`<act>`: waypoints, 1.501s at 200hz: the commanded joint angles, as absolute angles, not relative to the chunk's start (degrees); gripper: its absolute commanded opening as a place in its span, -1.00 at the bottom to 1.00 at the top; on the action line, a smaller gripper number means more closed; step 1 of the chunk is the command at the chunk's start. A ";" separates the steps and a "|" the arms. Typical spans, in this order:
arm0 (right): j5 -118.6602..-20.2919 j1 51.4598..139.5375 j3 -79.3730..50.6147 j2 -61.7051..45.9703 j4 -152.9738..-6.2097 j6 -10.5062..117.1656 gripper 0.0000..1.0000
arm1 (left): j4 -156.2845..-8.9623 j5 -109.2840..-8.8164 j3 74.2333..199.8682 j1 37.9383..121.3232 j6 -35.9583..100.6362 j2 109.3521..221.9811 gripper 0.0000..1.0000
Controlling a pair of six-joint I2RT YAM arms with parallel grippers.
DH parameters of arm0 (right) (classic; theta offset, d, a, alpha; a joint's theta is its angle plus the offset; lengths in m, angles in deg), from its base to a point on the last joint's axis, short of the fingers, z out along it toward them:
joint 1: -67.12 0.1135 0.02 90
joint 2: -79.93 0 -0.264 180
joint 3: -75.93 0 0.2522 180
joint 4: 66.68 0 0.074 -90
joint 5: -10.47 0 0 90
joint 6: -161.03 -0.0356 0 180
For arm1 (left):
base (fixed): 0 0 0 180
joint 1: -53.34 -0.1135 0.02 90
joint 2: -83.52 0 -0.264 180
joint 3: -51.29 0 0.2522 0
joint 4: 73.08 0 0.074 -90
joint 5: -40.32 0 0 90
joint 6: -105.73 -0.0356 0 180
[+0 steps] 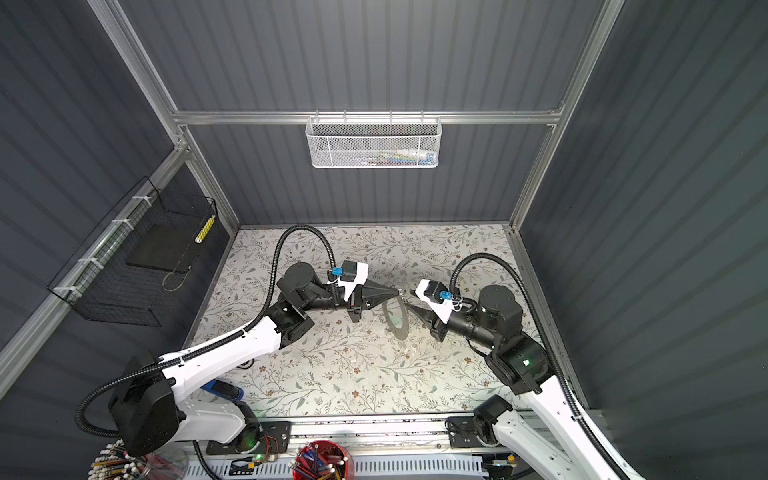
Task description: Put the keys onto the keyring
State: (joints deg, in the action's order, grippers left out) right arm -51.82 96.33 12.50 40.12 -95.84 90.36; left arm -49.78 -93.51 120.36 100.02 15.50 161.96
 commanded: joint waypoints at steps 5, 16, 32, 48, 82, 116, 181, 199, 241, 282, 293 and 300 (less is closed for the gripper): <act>-49.04 95.48 11.28 40.73 -94.30 88.84 -0.36 | -50.42 -95.51 122.72 99.61 14.51 161.83 -1.00; -48.89 95.18 11.46 40.67 -93.66 88.36 -0.39 | -50.87 -96.18 123.06 99.62 14.25 162.00 -1.00; -48.86 94.74 11.46 40.22 -92.94 87.53 -0.44 | -51.07 -96.94 123.40 99.66 14.24 162.36 -1.00; -48.77 94.54 11.05 39.47 -92.92 86.94 -0.48 | -51.15 -97.29 123.39 99.66 14.33 162.53 -1.00; -47.15 94.39 10.93 38.45 -92.26 86.37 -0.53 | -51.41 -98.33 123.39 99.65 14.32 162.45 -1.00; -45.01 94.36 11.37 38.11 -91.17 85.97 -0.60 | -51.77 -98.94 123.49 99.66 14.33 162.62 -1.00; -41.40 94.36 11.01 36.90 -92.32 86.90 -0.92 | -51.86 -100.07 124.28 99.66 14.63 163.42 -1.00; -41.21 94.36 10.26 36.30 -94.14 87.58 -0.98 | -51.87 -99.96 124.22 99.66 14.59 163.29 -1.00; -43.71 94.09 5.80 35.28 -105.57 91.84 -1.00 | -69.64 -93.19 127.76 99.65 3.60 160.44 -0.33; -47.58 94.09 -2.57 30.55 -122.23 95.98 -1.00 | -94.47 -84.31 136.45 100.00 -11.50 158.84 -0.26; -48.21 94.09 -4.36 29.25 -125.09 96.54 -1.00 | -97.26 -83.15 137.54 100.22 -13.46 159.08 -0.26; -48.66 94.09 -5.36 28.39 -126.50 96.44 -1.00 | -98.68 -82.01 138.19 100.41 -14.32 159.34 -0.26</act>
